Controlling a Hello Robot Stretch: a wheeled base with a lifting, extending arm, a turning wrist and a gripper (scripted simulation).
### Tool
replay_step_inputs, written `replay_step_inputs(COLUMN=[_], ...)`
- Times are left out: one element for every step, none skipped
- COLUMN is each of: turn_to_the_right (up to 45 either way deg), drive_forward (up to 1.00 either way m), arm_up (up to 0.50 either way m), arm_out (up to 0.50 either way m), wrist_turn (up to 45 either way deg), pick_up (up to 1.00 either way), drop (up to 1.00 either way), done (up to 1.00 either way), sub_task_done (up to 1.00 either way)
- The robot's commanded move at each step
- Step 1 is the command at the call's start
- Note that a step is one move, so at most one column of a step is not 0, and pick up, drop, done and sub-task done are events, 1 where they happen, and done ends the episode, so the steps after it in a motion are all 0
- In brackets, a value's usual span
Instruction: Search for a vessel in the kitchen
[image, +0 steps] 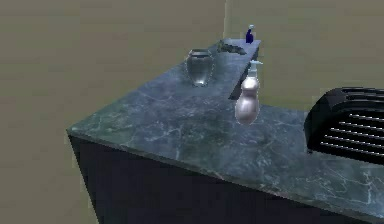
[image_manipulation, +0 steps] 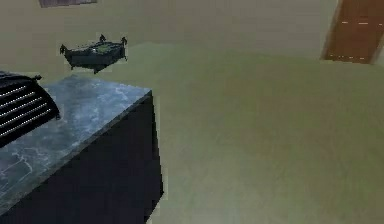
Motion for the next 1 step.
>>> replay_step_inputs(turn_to_the_right=[0.0], drive_forward=[0.00], arm_up=[0.00], arm_out=[0.00], wrist_turn=[0.0], pick_up=[0.00], drop=[0.00], done=[1.00], sub_task_done=[0.00])
